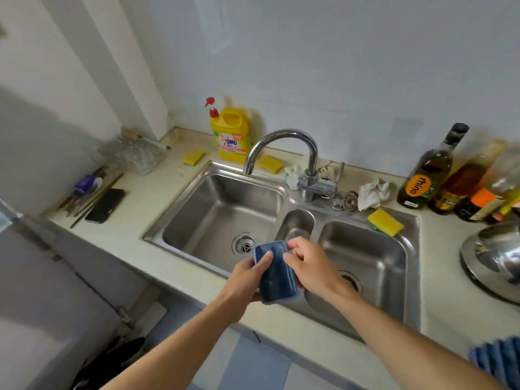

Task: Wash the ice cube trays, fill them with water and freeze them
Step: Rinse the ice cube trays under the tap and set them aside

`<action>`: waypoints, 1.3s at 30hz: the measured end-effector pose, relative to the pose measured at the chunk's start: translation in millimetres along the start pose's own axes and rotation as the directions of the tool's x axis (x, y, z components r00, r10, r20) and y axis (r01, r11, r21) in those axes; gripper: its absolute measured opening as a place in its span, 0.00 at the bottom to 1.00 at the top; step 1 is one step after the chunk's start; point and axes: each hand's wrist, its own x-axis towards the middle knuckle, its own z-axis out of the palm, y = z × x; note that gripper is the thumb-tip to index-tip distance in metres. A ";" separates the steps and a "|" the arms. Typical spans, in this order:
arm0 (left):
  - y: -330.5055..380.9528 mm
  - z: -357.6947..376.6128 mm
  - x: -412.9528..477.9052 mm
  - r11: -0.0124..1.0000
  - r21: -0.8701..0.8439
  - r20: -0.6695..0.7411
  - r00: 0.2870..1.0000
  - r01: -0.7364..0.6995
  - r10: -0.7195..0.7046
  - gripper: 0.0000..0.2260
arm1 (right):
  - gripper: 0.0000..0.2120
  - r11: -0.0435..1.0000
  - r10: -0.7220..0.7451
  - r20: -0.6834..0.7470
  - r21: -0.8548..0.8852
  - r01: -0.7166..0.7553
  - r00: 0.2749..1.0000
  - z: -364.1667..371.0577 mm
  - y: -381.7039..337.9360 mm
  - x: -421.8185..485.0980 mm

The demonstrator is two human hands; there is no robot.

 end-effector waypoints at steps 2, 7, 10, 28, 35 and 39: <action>6.8 -9.4 19.5 1.000 -0.016 -0.058 0.998 0.027 -0.028 0.13 | 0.08 0.999 0.031 0.056 0.005 -0.032 0.998 7.6 -4.6 17.0; 18.1 -28.3 74.9 0.992 0.078 -0.225 0.971 0.099 -0.079 0.15 | 0.09 0.990 0.140 -0.046 -0.003 -0.141 0.989 -12.8 7.6 75.4; 34.7 -41.0 107.7 0.988 0.096 -0.271 0.958 0.125 -0.094 0.16 | 0.13 0.970 0.244 -0.205 0.072 -0.234 0.948 -44.3 26.8 126.9; 90.4 -91.3 243.3 0.972 0.176 -0.209 0.971 0.155 -0.117 0.17 | 0.40 0.777 0.490 -0.534 -0.091 -0.623 0.689 -99.7 56.8 279.2; 105.2 -115.6 273.7 0.941 0.284 -0.182 0.974 0.184 -0.135 0.18 | 0.33 0.666 0.658 -0.497 0.034 -0.745 0.566 -104.1 57.5 294.4; 118.6 -117.2 285.6 0.937 0.308 -0.145 0.982 0.163 -0.123 0.21 | 0.29 0.638 0.705 -0.490 0.122 -0.760 0.513 -103.0 61.6 297.6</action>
